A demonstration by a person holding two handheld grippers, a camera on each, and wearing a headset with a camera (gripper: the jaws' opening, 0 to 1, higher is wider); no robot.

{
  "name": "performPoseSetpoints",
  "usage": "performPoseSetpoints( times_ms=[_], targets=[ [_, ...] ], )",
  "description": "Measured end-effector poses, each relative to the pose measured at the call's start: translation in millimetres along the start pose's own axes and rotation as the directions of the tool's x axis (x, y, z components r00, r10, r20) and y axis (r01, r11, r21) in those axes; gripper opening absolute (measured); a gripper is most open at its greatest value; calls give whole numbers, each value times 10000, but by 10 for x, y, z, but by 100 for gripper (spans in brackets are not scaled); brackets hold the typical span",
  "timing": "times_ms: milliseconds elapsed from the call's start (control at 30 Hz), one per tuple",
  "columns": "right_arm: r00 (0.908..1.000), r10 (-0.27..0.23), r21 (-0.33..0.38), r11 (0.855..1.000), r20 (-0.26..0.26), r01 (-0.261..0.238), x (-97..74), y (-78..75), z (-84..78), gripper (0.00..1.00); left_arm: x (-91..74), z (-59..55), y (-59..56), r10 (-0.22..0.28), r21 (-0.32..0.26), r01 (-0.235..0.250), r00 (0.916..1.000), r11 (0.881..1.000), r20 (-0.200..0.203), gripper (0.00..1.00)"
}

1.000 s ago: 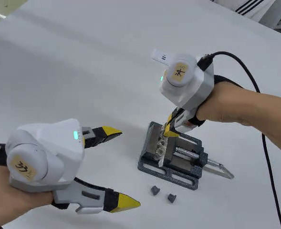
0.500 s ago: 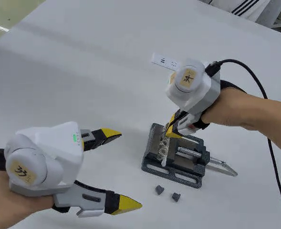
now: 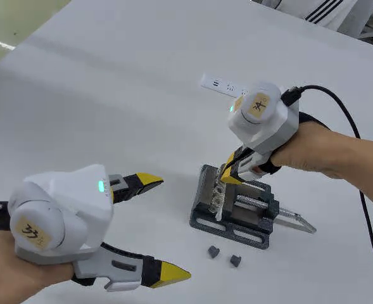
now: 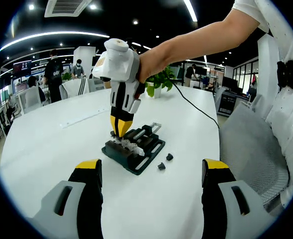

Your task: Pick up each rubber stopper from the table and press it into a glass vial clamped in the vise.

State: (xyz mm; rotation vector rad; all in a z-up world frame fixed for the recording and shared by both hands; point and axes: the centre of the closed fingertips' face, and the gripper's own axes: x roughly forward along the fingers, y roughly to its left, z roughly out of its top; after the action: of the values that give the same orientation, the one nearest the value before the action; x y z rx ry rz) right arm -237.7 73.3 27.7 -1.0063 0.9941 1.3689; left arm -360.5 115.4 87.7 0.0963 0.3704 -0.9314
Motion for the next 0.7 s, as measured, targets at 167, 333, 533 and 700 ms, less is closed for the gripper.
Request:
performPoseSetpoints(
  times_ms=[167, 333, 533, 700],
  targets=[
    [9995, 24, 264, 9996, 306, -32, -5, 16, 3, 4, -17, 4, -11, -16, 52, 16, 10000, 10000, -41, 81],
    [9988, -44, 334, 9994, 487, 27, -20, 59, -13, 8, -20, 22, -20, -22, 145, 23, 10000, 9999, -76, 81],
    [9966, -307, 401, 9988, 763, 277, -84, 94, -70, 12, -16, 51, -68, -81, 228, 84, 9999, 9997, -147, 81],
    [9915, -605, 644, 9965, 1149, 534, -158, 111, -98, 14, -9, 51, -106, -179, 272, 184, 9996, 9995, -210, 81]
  ],
)
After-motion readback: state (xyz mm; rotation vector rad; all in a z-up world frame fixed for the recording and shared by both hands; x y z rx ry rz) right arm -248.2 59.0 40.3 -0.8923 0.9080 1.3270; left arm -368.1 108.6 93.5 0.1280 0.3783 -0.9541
